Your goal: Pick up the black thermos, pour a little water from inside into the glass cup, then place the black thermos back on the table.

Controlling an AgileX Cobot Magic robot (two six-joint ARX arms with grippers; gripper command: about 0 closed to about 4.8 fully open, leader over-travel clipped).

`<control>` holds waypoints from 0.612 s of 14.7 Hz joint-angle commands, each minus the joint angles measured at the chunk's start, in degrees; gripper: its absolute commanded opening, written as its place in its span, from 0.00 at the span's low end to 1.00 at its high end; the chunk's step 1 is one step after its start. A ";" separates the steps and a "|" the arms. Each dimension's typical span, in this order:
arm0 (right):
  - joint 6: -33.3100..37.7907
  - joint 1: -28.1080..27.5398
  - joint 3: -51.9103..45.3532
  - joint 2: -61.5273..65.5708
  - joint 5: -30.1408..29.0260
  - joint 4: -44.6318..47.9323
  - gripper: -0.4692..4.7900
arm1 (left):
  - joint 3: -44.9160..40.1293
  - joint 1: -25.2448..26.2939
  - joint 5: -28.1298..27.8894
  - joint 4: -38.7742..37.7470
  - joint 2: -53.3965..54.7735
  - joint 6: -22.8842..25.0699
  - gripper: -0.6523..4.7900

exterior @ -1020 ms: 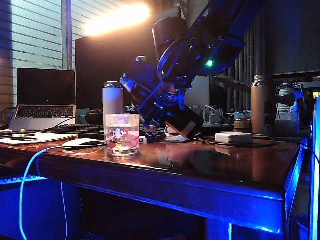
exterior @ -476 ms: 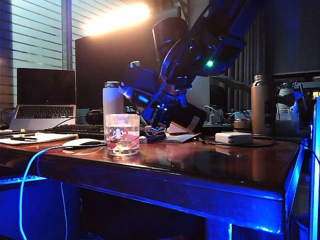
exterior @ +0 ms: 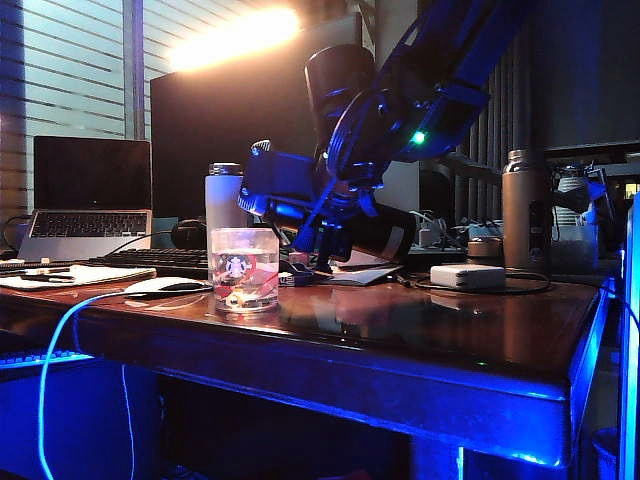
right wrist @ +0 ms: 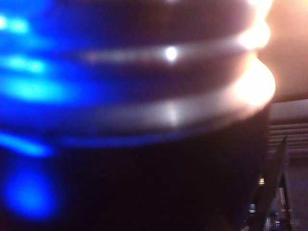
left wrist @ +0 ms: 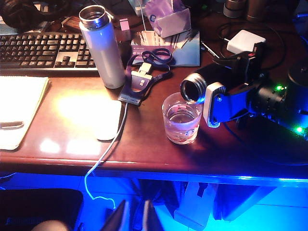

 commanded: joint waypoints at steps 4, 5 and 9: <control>-6.40 -0.02 0.46 -0.26 1.16 5.99 0.25 | 0.24 -0.02 0.24 0.35 -0.15 -0.22 0.23; -8.02 0.00 0.46 -0.26 0.79 6.03 0.25 | 0.24 -0.02 0.24 0.09 -0.15 -0.22 0.23; -12.41 -0.02 0.46 -0.26 -0.44 9.49 0.25 | 0.24 -0.02 0.26 0.04 -0.15 -0.22 0.23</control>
